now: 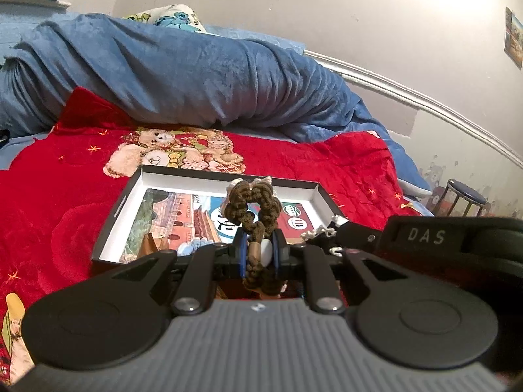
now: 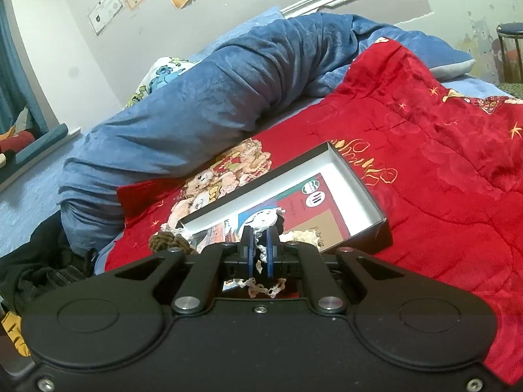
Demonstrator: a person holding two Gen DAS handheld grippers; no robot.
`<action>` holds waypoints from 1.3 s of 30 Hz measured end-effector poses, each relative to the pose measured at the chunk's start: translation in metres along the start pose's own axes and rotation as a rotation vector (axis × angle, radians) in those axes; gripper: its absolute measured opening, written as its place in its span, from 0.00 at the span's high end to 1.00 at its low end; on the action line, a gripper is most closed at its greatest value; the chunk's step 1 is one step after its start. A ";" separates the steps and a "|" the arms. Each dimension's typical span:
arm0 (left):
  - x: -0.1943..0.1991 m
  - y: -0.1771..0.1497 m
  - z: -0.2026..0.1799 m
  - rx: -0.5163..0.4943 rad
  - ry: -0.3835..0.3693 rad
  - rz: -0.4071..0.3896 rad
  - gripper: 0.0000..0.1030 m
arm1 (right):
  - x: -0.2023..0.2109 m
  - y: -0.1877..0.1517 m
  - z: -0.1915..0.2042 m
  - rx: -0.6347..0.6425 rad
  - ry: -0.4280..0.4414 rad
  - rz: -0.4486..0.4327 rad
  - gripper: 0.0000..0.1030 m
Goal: Organize objects
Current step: 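Lift both scrunchies and carry them over the black box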
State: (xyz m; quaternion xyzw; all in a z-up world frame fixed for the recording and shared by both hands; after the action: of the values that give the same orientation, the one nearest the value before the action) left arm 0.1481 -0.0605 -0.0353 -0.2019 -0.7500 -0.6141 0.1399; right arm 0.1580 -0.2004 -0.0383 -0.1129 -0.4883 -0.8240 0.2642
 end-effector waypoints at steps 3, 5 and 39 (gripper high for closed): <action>-0.001 -0.001 0.002 0.010 -0.003 0.006 0.82 | -0.001 0.004 0.000 0.011 0.000 -0.010 0.92; -0.001 -0.001 0.002 0.003 0.001 0.006 0.82 | -0.002 0.008 0.000 0.015 -0.004 -0.016 0.92; -0.008 0.026 0.024 -0.031 0.051 -0.048 0.82 | -0.022 0.055 -0.026 -0.033 0.094 0.005 0.92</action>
State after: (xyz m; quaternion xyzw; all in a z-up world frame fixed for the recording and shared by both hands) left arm 0.1687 -0.0335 -0.0212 -0.1702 -0.7412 -0.6338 0.1409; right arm 0.2080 -0.2368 -0.0197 -0.0795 -0.4615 -0.8356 0.2872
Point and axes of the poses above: each gripper's, at about its wrist camera, not at the fingertips, and x roughly against the way its jaws point, z to its left, y to its top, the point moved 8 cm from there along -x, roughly the way its jaws point, and after that the axes turned 3 degrees about z, right-handed, at the moved point
